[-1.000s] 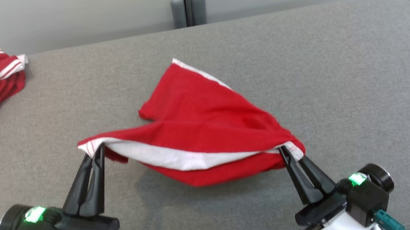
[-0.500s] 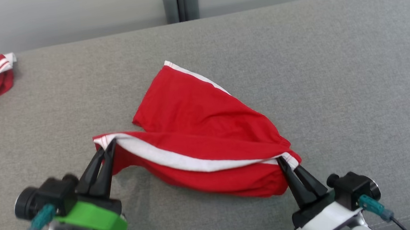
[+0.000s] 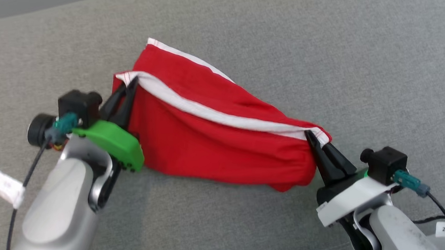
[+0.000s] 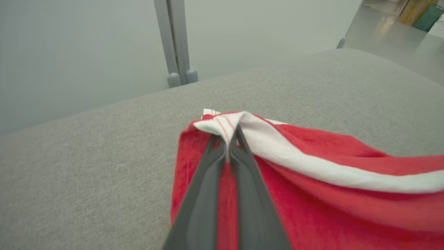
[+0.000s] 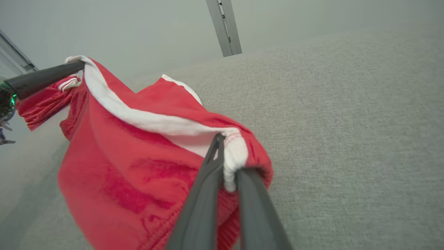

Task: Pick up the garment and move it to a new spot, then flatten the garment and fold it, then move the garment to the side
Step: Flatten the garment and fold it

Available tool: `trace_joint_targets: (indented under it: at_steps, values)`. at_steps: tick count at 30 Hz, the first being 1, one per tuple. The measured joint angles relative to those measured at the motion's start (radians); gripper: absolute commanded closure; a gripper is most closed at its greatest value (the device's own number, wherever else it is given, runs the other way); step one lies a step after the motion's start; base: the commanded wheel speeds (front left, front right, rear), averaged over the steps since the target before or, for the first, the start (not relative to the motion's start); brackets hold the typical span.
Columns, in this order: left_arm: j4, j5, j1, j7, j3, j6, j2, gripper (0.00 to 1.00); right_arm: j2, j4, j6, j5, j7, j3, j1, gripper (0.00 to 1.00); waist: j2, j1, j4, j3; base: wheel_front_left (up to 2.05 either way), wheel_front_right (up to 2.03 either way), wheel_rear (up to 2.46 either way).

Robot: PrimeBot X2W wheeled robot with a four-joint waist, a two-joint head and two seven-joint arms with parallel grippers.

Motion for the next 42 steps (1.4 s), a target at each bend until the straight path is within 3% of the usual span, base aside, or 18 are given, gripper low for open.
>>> trace_joint_targets:
  at_steps: [12,13,14,15,16,17,18,19,27,32,42]
  values:
    - [0.322,-0.041,-0.278,0.011,-0.086,0.0,-0.035,1.0,0.001,0.002,0.0,0.048,-0.001,0.002,-0.103,1.0,0.0,0.0,-0.052,0.117,0.0,0.0,0.0]
    - [0.36,-0.041,-0.308,0.002,-0.1,0.0,-0.046,1.0,0.001,0.004,0.0,0.05,-0.001,0.0,-0.107,0.86,0.0,0.0,-0.061,0.127,0.0,0.0,0.0]
    - [0.375,-0.041,-0.321,-0.001,-0.109,-0.001,-0.052,1.0,0.001,0.003,0.0,0.051,-0.001,-0.002,-0.108,0.8,0.0001,0.0,-0.064,0.13,0.0,0.0,0.0]
    - [0.389,-0.041,-0.332,-0.002,-0.114,-0.002,-0.057,1.0,0.001,0.003,0.0,0.053,-0.001,-0.004,-0.109,0.64,0.0,0.0,-0.067,0.133,0.0,0.0,0.0]
    - [0.403,-0.04,-0.343,-0.005,-0.128,-0.003,-0.06,0.94,0.001,0.005,0.0,0.056,-0.001,-0.006,-0.11,0.53,0.0,0.0,-0.069,0.134,0.0,0.0,0.0]
    - [0.414,-0.035,-0.351,-0.015,-0.141,-0.003,-0.06,0.35,0.001,0.008,0.0,0.056,-0.001,-0.007,-0.109,0.0,0.0,0.0,-0.071,0.134,0.0,0.0,0.0]
    - [0.425,-0.033,-0.357,-0.021,-0.147,-0.003,-0.062,0.07,0.001,0.008,0.0,0.056,-0.001,-0.007,-0.109,0.0,0.0,0.0,-0.071,0.133,0.0,0.0,0.0]
    - [0.432,-0.032,-0.362,-0.033,-0.154,-0.003,-0.063,0.0,0.001,0.007,0.0,0.055,-0.001,-0.008,-0.109,0.0,0.0,0.0,-0.071,0.131,0.0,0.0,0.0]
    - [0.452,-0.05,-0.363,-0.108,-0.214,-0.003,-0.076,0.0,0.001,-0.008,0.0,0.005,-0.001,-0.026,-0.069,0.0,0.0,0.0,-0.063,0.098,0.0,0.0,0.0]
    - [0.467,-0.073,-0.315,-0.123,-0.228,-0.003,-0.053,0.0,0.001,-0.021,0.0,-0.044,-0.001,-0.05,-0.025,0.0,0.0,0.0,-0.059,0.063,0.0,0.0,0.0]
    - [0.503,-0.173,-0.216,-0.025,-0.212,-0.003,0.007,0.0,0.001,-0.099,0.0,-0.126,0.012,-0.12,0.054,0.0,0.0,0.0,-0.074,-0.016,0.0,0.0,0.0]
